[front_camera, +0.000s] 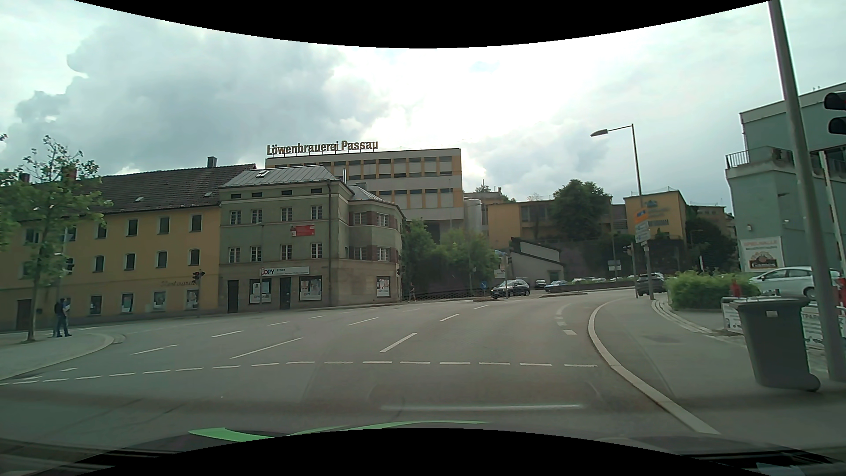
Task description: Follow the waypoints while adhering to traffic rules and regulations
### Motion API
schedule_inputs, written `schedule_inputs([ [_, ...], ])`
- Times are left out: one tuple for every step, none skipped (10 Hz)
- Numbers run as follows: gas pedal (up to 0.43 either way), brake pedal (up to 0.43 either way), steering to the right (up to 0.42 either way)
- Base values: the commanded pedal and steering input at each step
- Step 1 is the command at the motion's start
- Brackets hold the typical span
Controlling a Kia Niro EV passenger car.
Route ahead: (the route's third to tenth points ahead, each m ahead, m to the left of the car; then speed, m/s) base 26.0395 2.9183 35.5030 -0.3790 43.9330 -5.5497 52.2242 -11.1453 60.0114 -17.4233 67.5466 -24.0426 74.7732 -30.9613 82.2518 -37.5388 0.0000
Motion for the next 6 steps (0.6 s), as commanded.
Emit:
schedule_inputs([
  [0.0, 0.354, 0.031],
  [0.0, 0.354, 0.031],
  [0.0, 0.354, 0.031],
  [0.0, 0.354, 0.031],
  [0.0, 0.354, 0.031],
  [0.0, 0.354, 0.031],
])
